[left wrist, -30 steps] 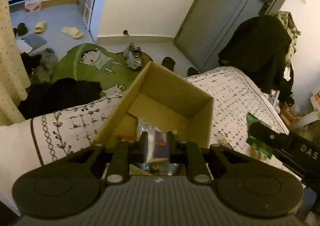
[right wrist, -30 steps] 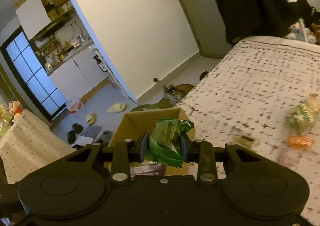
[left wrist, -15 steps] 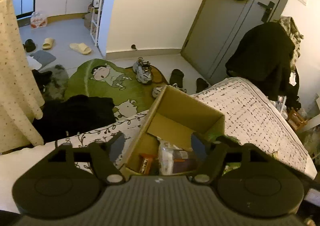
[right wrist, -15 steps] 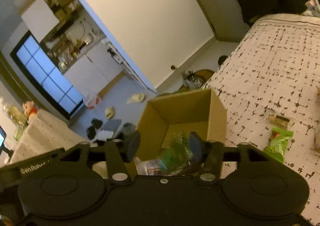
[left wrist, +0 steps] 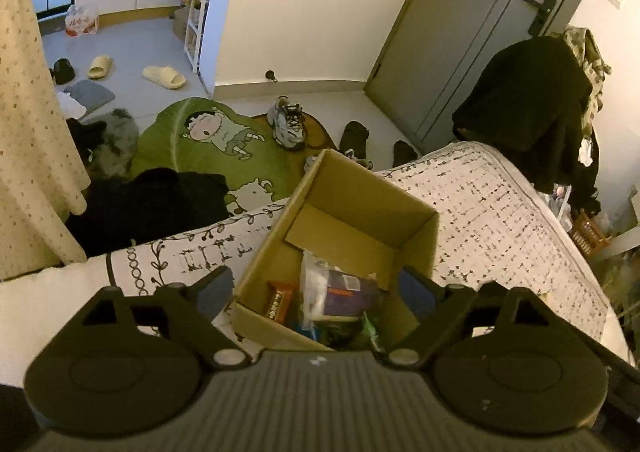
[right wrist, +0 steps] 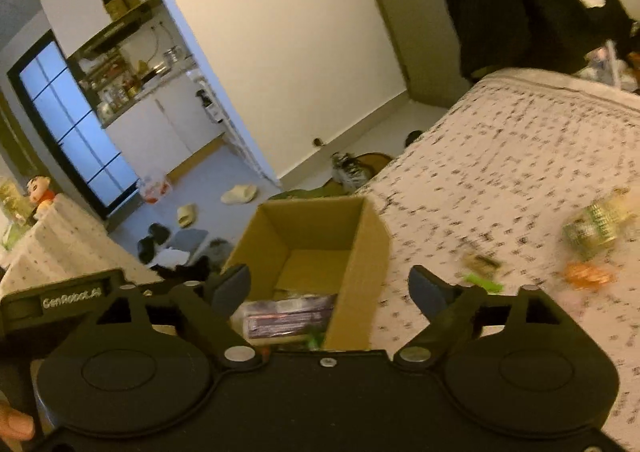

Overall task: Organize snacks
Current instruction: 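Carry both packets over the box and open both grippers to drop them, then move both tools back over the remaining snacks on the bed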

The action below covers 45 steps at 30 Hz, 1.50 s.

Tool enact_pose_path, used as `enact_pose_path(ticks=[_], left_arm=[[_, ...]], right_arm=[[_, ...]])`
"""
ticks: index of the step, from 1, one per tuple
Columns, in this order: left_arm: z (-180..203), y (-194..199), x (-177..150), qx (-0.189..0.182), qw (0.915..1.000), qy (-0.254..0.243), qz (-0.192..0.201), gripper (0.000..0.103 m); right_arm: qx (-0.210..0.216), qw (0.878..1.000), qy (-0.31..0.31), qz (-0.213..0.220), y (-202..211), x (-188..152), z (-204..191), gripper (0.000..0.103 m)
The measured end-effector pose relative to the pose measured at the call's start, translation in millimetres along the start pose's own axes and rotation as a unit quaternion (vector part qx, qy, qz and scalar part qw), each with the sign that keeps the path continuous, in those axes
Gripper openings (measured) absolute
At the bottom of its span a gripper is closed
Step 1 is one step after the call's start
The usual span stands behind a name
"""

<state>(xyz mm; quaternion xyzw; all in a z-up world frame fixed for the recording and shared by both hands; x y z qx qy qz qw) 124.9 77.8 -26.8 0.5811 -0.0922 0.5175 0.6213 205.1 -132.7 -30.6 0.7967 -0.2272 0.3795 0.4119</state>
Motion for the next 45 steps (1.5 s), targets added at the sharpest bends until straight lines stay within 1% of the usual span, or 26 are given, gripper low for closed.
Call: enact_pose_path(ticks=[2, 3, 6, 7, 9, 11, 13, 15, 19, 23, 27, 31, 32, 35, 36, 37, 39, 42, 45], left_arm=[[2.7, 1.4, -0.8, -0.001, 1.0000, 0.003, -0.001, 0.092], [4.9, 2.5, -1.6, 0.000, 1.0000, 0.001, 0.001, 0.092], [14.7, 7.1, -5.5, -0.018, 0.9998, -0.005, 0.001, 0.093], [17.8, 9.1, -6.5, -0.023, 0.9997, -0.007, 0.001, 0.094], [22.6, 13.7, -7.6, -0.035, 0.9993, -0.008, 0.007, 0.103], [25.8, 18.5, -8.5, -0.044, 0.9988, -0.004, 0.020, 0.103], [28.0, 19.9, -10.4, -0.048, 0.9986, -0.003, 0.024, 0.103], [30.8, 19.2, -11.4, -0.043, 0.9988, -0.007, 0.024, 0.103], [34.1, 21.9, -14.2, -0.049, 0.9981, 0.000, 0.037, 0.103], [41.9, 25.1, -18.1, -0.068, 0.9972, 0.002, 0.032, 0.103], [54.3, 28.9, -23.9, -0.077, 0.9968, -0.011, 0.019, 0.103], [68.8, 31.8, -30.6, -0.086, 0.9957, -0.028, 0.016, 0.103], [71.8, 32.4, -32.2, -0.083, 0.9959, -0.031, 0.018, 0.103], [80.3, 34.6, -37.5, -0.048, 0.9978, -0.034, 0.031, 0.103], [83.1, 34.4, -39.6, -0.042, 0.9980, -0.034, 0.033, 0.103], [87.2, 33.3, -42.0, -0.042, 0.9978, -0.039, 0.033, 0.103], [94.2, 31.7, -46.4, -0.053, 0.9971, -0.048, 0.028, 0.103], [102.5, 31.1, -51.9, -0.050, 0.9968, -0.055, 0.031, 0.103], [110.8, 28.7, -56.0, -0.061, 0.9958, -0.061, 0.031, 0.102]], right_arm=[[-0.012, 1.000, -0.002, 0.009, 5.9, 5.6, 9.0, 0.094], [-0.018, 1.000, -0.002, 0.011, 6.9, 7.2, 12.8, 0.095], [-0.038, 0.999, 0.005, 0.016, 7.1, 11.0, 22.0, 0.096], [-0.042, 0.999, 0.008, 0.018, 7.6, 11.8, 24.3, 0.097], [-0.048, 0.998, 0.020, 0.022, 10.2, 12.0, 27.9, 0.100], [-0.051, 0.998, 0.041, 0.023, 14.7, 11.3, 31.3, 0.102], [-0.060, 0.996, 0.054, 0.024, 18.2, 10.7, 36.9, 0.103], [-0.070, 0.996, 0.055, 0.021, 22.2, 11.3, 44.1, 0.103], [-0.083, 0.994, 0.067, 0.022, 32.8, 11.9, 54.3, 0.103], [-0.085, 0.991, 0.095, 0.026, 43.3, 11.7, 57.3, 0.103], [-0.077, 0.993, 0.088, 0.020, 51.2, 13.6, 67.5, 0.103], [-0.074, 0.992, 0.100, 0.013, 59.8, 14.1, 76.1, 0.103], [-0.074, 0.993, 0.096, 0.010, 61.8, 13.8, 79.2, 0.103], [-0.083, 0.994, 0.074, 0.005, 67.3, 13.3, 90.1, 0.103], [-0.084, 0.994, 0.069, 0.003, 68.1, 13.1, 93.2, 0.103], [-0.084, 0.994, 0.064, 0.001, 68.8, 12.9, 95.9, 0.103], [-0.088, 0.994, 0.064, -0.003, 70.3, 11.9, 98.6, 0.103], [-0.088, 0.993, 0.073, -0.009, 73.4, 9.9, 99.3, 0.103], [-0.093, 0.992, 0.080, -0.004, 76.7, 9.8, 103.0, 0.103]])
Point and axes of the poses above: each gripper's, at about its wrist camera, not at the fingertips, and y roughly against the way its jaws point, z to its right, x to its top, the point moved 1 cm from there along -y, roughly the way its jaws point, and after that the axes turned 9 degrees about z, right-handed, at the moved point
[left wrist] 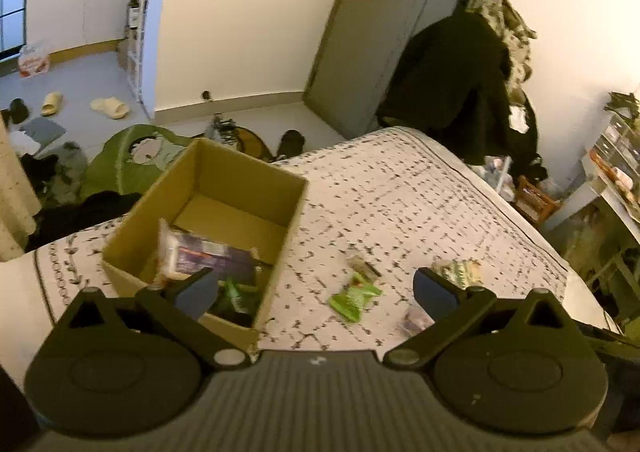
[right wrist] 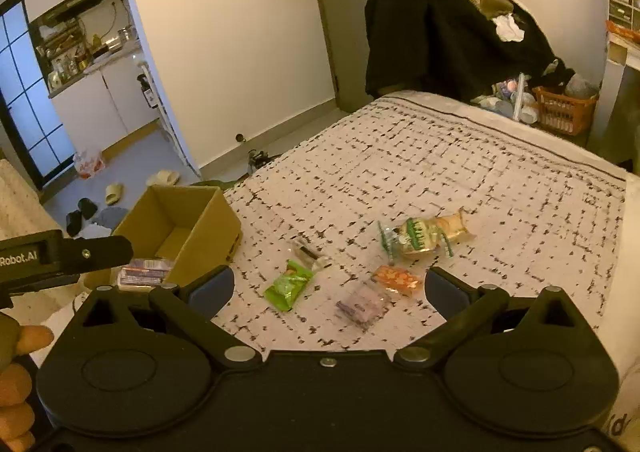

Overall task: Organize snacks
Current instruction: 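Move both tools back over the remaining snacks on the bed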

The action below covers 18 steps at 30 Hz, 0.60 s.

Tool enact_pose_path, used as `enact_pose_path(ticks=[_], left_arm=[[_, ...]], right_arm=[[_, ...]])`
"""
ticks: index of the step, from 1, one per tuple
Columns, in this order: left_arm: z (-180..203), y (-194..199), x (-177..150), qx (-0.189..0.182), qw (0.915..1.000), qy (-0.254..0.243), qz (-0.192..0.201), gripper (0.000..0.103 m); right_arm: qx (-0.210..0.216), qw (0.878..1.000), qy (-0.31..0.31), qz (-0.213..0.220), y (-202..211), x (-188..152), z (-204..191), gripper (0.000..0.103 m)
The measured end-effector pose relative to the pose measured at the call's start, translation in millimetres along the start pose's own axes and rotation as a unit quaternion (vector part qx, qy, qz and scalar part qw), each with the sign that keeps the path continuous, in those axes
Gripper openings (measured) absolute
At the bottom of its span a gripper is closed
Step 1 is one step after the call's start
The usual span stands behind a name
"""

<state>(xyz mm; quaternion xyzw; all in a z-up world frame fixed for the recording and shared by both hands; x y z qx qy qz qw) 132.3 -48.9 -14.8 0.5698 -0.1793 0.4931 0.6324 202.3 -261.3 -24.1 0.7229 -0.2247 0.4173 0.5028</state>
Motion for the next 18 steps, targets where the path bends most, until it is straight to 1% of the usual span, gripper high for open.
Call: enact_pose_path(ticks=[2, 4, 9, 13, 15, 18], left_arm=[[7.0, -3.6, -2.7, -0.003, 1.0000, -0.007, 0.000, 0.102], [13.6, -6.5, -7.0, -0.008, 0.9999, -0.012, -0.002, 0.100], [29.7, -15.6, -18.7, -0.024, 0.9995, -0.016, -0.009, 0.100], [38.6, -25.2, -25.8, -0.030, 0.9993, -0.016, -0.014, 0.100], [41.6, -29.7, -30.0, -0.032, 0.9993, -0.013, -0.015, 0.100], [47.0, -38.6, -37.5, -0.034, 0.9992, -0.004, -0.022, 0.096]], right_arm=[[-0.022, 1.000, -0.005, 0.005, -0.6, 1.3, 6.6, 0.103], [-0.033, 0.999, -0.012, 0.004, -1.8, 1.0, 14.6, 0.103], [-0.045, 0.998, -0.038, -0.018, -8.9, -4.8, 35.4, 0.103], [-0.064, 0.995, -0.070, -0.024, -15.8, -8.5, 48.5, 0.103], [-0.067, 0.994, -0.084, -0.026, -19.1, -10.1, 53.5, 0.103], [-0.073, 0.992, -0.093, -0.031, -23.1, -14.0, 60.7, 0.103]])
Point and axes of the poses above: each gripper's, at about its wrist camera, not at the fingertips, and y roughly against the way its jaws point, z to its right, x to its top, the point moved 1 cm from there along -y, roughly the way its jaws point, and after that the axes turned 9 degrees about z, right-handed, at the moved point
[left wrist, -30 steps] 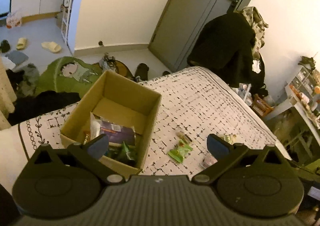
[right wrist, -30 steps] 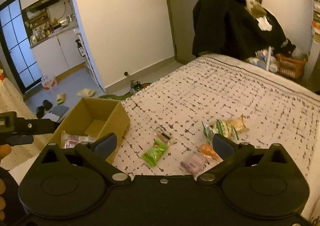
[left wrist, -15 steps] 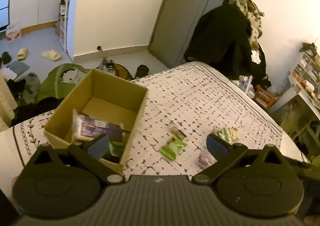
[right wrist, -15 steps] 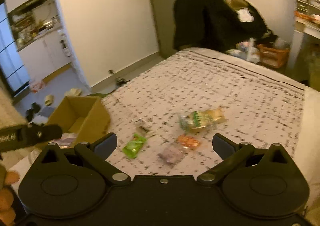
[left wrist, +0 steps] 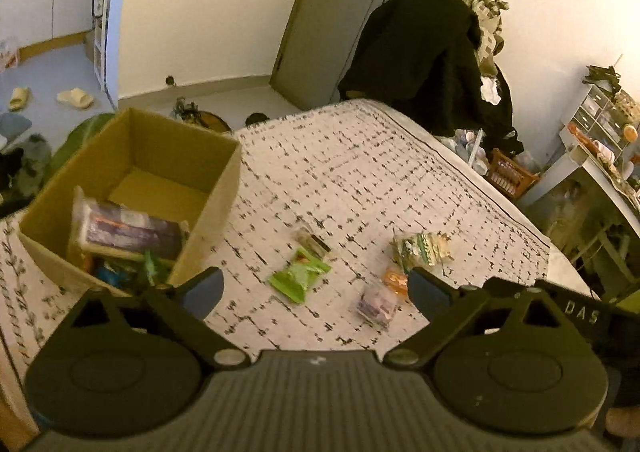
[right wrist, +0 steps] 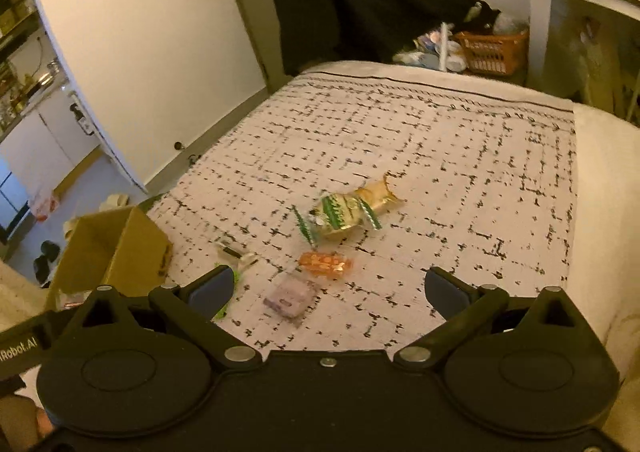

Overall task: Organize snacks
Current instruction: 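Move both tools back over the remaining snacks on the bed, then grasp the light-green packet with the left gripper while the right grasps the orange candy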

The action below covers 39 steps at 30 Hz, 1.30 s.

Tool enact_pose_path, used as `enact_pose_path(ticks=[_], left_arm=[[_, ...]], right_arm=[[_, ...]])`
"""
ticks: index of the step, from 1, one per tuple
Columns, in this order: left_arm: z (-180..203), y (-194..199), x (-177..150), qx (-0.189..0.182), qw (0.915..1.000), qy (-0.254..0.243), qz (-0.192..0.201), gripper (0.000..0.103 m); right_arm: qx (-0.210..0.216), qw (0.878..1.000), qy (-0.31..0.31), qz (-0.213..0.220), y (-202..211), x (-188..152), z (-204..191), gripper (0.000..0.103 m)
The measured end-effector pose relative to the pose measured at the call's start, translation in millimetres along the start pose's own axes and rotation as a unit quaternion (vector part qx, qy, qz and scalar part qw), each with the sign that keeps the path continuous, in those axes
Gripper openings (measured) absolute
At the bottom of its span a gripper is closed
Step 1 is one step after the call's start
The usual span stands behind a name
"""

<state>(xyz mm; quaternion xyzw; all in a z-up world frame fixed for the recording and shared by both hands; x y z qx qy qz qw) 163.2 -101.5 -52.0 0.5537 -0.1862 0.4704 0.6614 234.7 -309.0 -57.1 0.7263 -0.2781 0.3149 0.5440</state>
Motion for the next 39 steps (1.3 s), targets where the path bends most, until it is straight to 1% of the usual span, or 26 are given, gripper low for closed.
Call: enact_pose_path(ticks=[2, 6, 14, 16, 18, 19, 21, 23, 25, 27, 30, 32, 34, 36, 39], left_arm=[[4.3, -5.1, -4.7, -0.004, 1.0000, -0.001, -0.006, 0.096], [12.5, -11.9, -10.4, -0.014, 0.9998, -0.011, -0.005, 0.095], [29.0, -27.8, -21.5, -0.023, 0.9996, -0.008, -0.012, 0.093], [31.7, -32.3, -25.0, -0.024, 0.9996, -0.005, -0.012, 0.092], [33.9, -36.3, -28.6, -0.024, 0.9997, -0.005, -0.007, 0.092], [34.3, -40.3, -31.4, -0.023, 0.9997, -0.005, -0.008, 0.091], [34.2, -50.5, -36.5, -0.020, 0.9996, 0.001, -0.020, 0.086], [32.1, -63.4, -41.1, -0.020, 0.9990, 0.014, -0.038, 0.078], [30.6, -73.4, -42.8, -0.013, 0.9989, 0.017, -0.042, 0.075], [29.2, -79.5, -41.7, 0.000, 0.9994, 0.012, -0.034, 0.075], [22.3, -92.9, -39.3, 0.018, 0.9992, 0.014, -0.035, 0.075], [12.8, -101.0, -37.9, 0.034, 0.9983, 0.029, -0.039, 0.075], [6.2, -107.5, -36.2, 0.047, 0.9976, 0.033, -0.039, 0.075], [3.1, -113.5, -34.4, 0.054, 0.9974, 0.028, -0.037, 0.075], [2.4, -124.5, -32.6, 0.056, 0.9978, 0.007, -0.034, 0.075]], right_arm=[[-0.007, 1.000, -0.005, -0.006, -4.7, -0.7, 5.0, 0.103], [-0.014, 1.000, -0.018, -0.012, -12.1, 0.0, 12.3, 0.102], [-0.011, 0.999, -0.036, -0.021, -24.3, -0.7, 23.9, 0.101], [-0.010, 0.998, -0.045, -0.032, -31.2, -1.4, 28.4, 0.098], [-0.013, 0.998, -0.056, -0.041, -38.2, -2.1, 33.8, 0.092], [-0.015, 0.997, -0.060, -0.044, -40.6, -2.9, 35.1, 0.091], [-0.011, 0.997, -0.058, -0.052, -46.1, -5.2, 34.7, 0.090], [-0.006, 0.997, -0.050, -0.056, -51.0, -7.0, 30.7, 0.090], [-0.003, 0.997, -0.048, -0.057, -57.0, -7.3, 26.8, 0.088], [0.000, 0.997, -0.045, -0.061, -66.8, -6.8, 22.6, 0.085], [0.000, 0.997, -0.042, -0.062, -82.1, -5.2, 16.6, 0.085], [0.003, 0.998, -0.026, -0.059, -90.9, -5.6, 10.0, 0.085], [0.006, 0.998, -0.005, -0.059, -99.5, -8.4, 3.7, 0.085], [0.008, 0.998, 0.011, -0.068, -108.1, -11.8, 1.1, 0.085], [0.006, 0.997, 0.012, -0.076, -117.4, -15.6, 0.4, 0.085]])
Point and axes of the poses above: each gripper's, at about its wrist camera, not at the fingertips, and y roughly against the way its jaws point, z to its right, x to its top, the point moved 1 cm from there along -y, roughly the way its jaws point, and after that the axes turned 9 degrees about z, right-handed, at the moved point
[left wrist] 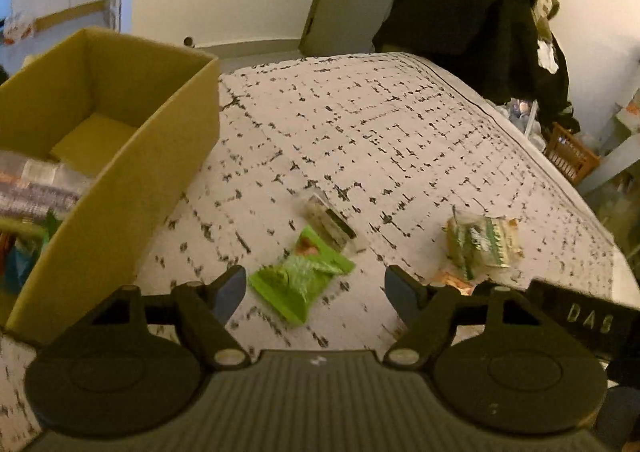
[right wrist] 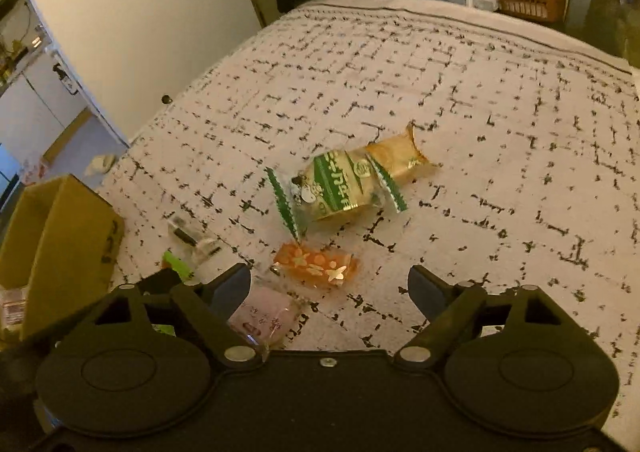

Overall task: Organize snacks
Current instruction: 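Grasp the light-green packet with the left gripper while the right grasps the orange candy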

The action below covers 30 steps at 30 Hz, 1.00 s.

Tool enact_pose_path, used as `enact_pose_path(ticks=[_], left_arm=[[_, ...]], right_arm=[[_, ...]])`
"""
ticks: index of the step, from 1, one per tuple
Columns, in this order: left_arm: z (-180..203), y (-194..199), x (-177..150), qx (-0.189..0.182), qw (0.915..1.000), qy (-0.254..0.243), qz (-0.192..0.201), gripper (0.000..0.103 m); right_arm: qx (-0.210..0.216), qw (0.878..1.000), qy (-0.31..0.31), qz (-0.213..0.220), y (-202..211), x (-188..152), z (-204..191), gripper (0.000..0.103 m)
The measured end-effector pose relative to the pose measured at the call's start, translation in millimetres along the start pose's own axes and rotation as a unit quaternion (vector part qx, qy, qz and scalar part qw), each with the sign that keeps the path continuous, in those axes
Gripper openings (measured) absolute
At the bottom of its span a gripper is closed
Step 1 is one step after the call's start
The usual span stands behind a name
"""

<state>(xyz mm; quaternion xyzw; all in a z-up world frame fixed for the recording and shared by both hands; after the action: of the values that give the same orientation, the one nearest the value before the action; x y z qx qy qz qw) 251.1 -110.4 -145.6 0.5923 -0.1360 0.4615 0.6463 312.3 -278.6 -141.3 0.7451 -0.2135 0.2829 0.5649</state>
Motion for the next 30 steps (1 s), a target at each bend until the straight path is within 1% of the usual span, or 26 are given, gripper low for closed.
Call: enact_pose_path(ticks=[2, 6, 8, 11, 13, 14, 15, 16, 17, 18, 19, 20, 22, 25, 27, 30], left_arm=[[-2.1, -9.5, 0.4, 0.000, 1.0000, -0.001, -0.006, 0.075], [-7.1, -28.5, -6.8, 0.010, 0.9997, -0.008, -0.021, 0.075], [-7.7, -33.7, -12.8, 0.014, 0.9996, -0.020, -0.016, 0.075], [-4.1, -34.0, -15.3, 0.019, 0.9991, -0.037, -0.011, 0.074], [-5.0, -33.6, -14.6, 0.026, 0.9988, -0.038, -0.015, 0.067], [-5.1, -33.0, -14.1, 0.028, 0.9986, -0.042, -0.015, 0.058], [-6.0, -31.5, -14.4, 0.029, 0.9985, -0.045, -0.015, 0.051], [-8.0, -30.2, -14.7, 0.029, 0.9986, -0.041, -0.015, 0.042], [-10.1, -28.8, -14.8, 0.030, 0.9987, -0.037, -0.016, 0.032], [-11.5, -27.7, -14.5, 0.030, 0.9988, -0.035, -0.017, 0.030], [-13.3, -26.5, -13.4, 0.026, 0.9990, -0.031, -0.019, 0.026], [-14.7, -25.3, -12.2, 0.023, 0.9992, -0.026, -0.022, 0.026], [-16.4, -22.1, -9.4, 0.018, 0.9993, -0.019, -0.026, 0.025], [-15.7, -10.8, -3.9, 0.013, 0.9996, -0.018, -0.015, 0.025], [-15.3, -2.4, 0.4, 0.005, 0.9998, -0.017, -0.010, 0.025], [-15.1, 12.6, 6.8, -0.003, 0.9998, -0.017, -0.003, 0.025]], right_arm=[[0.002, 1.000, 0.011, 0.000, -6.2, -0.7, -2.3, 0.085], [-0.015, 0.998, 0.056, 0.006, -20.5, 1.8, -7.1, 0.085], [-0.014, 0.998, 0.061, 0.004, -28.3, 0.9, -6.7, 0.086], [-0.009, 0.996, 0.085, 0.010, -33.5, -0.4, -14.0, 0.086], [-0.002, 0.995, 0.099, 0.007, -37.1, -1.3, -18.6, 0.088], [-0.005, 0.994, 0.109, 0.008, -38.0, -3.6, -20.8, 0.088], [-0.010, 0.991, 0.130, 0.007, -39.0, -7.1, -24.3, 0.087], [-0.017, 0.987, 0.157, 0.006, -39.5, -10.6, -29.0, 0.085], [-0.023, 0.984, 0.175, 0.005, -39.9, -12.4, -31.8, 0.079], [-0.028, 0.983, 0.181, 0.004, -39.6, -13.6, -32.7, 0.067], [-0.032, 0.983, 0.182, 0.004, -38.1, -13.0, -32.5, 0.060], [-0.035, 0.983, 0.179, 0.004, -36.3, -11.5, -32.2, 0.055], [-0.034, 0.984, 0.174, 0.000, -32.2, -9.8, -30.7, 0.049], [-0.037, 0.984, 0.177, -0.002, -26.9, -10.9, -31.8, 0.043], [-0.038, 0.984, 0.172, -0.005, -22.5, -9.5, -32.1, 0.036], [-0.037, 0.986, 0.161, 0.001, -12.1, -6.0, -34.3, 0.034]])
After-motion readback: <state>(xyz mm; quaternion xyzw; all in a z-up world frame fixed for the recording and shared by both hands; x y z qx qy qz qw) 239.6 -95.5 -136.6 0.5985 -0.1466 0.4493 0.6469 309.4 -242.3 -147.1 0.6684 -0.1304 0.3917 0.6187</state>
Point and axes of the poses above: each gripper's, at about its wrist camera, not at the fingertips, and y roughly against the way its jaws point, z to its right, x to its top, the point moved 1 cm from there along -y, roughly the way its jaws point, and after that the axes turned 9 degrees about z, right-handed, at the moved point
